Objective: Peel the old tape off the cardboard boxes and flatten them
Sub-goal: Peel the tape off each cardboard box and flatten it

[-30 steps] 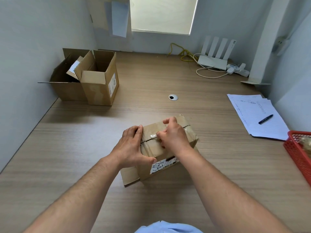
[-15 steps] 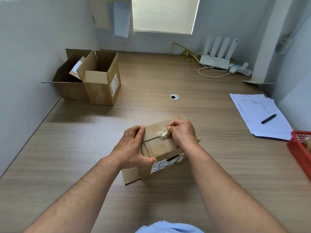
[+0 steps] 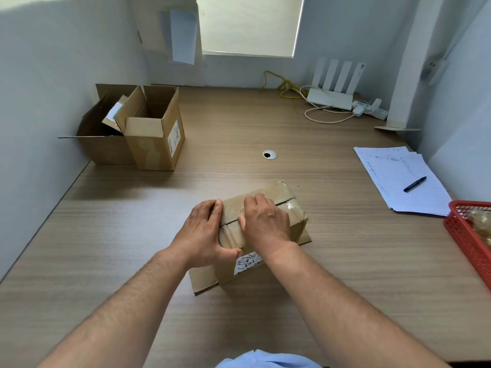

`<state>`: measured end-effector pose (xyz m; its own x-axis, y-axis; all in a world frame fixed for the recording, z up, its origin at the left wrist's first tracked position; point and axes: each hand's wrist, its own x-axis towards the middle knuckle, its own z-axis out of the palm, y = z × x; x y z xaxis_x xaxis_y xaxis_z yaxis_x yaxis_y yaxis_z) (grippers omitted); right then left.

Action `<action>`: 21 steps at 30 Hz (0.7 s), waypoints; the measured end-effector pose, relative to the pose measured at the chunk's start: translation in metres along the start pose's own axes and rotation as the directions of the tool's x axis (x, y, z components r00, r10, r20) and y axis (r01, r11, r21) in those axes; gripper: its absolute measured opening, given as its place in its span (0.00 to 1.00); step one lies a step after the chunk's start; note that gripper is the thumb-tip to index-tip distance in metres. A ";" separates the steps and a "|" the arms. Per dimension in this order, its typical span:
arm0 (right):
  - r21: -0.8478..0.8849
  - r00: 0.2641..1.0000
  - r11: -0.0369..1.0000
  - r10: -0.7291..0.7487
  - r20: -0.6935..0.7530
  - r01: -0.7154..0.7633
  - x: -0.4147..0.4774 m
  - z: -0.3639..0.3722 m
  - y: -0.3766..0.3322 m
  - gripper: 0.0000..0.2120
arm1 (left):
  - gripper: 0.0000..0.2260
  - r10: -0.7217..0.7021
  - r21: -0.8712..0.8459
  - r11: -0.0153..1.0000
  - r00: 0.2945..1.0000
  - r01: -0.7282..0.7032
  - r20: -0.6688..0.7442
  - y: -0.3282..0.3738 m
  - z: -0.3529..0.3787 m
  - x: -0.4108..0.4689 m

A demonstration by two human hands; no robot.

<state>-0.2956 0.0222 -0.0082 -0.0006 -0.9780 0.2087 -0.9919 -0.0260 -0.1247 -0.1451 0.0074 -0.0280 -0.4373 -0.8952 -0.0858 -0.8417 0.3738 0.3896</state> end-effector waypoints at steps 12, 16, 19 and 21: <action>0.158 0.981 0.970 0.193 -0.021 -0.187 0.007 0.001 0.014 0.08 | 0.56 -0.008 0.024 1.000 1.000 0.008 0.025 -0.006 -0.002 0.001; 0.202 0.943 0.923 0.333 0.006 -0.328 0.013 0.000 0.032 0.07 | 0.56 0.001 0.026 1.000 0.999 -0.002 0.054 -0.012 -0.004 0.000; 0.160 0.955 0.944 0.296 -0.019 -0.289 0.013 0.001 0.033 0.11 | 0.57 0.005 0.033 0.999 0.998 -0.007 0.060 -0.011 -0.003 0.000; 0.089 0.966 0.967 0.246 -0.076 -0.239 0.010 0.001 0.035 0.09 | 0.57 0.001 0.037 0.999 0.998 -0.003 0.060 -0.011 -0.003 0.000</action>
<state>-0.3303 0.0109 -0.0113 -0.2542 -0.9357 0.2445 -0.9475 0.1903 -0.2571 -0.1347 0.0025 -0.0291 -0.4564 -0.8787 -0.1404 -0.8516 0.3855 0.3553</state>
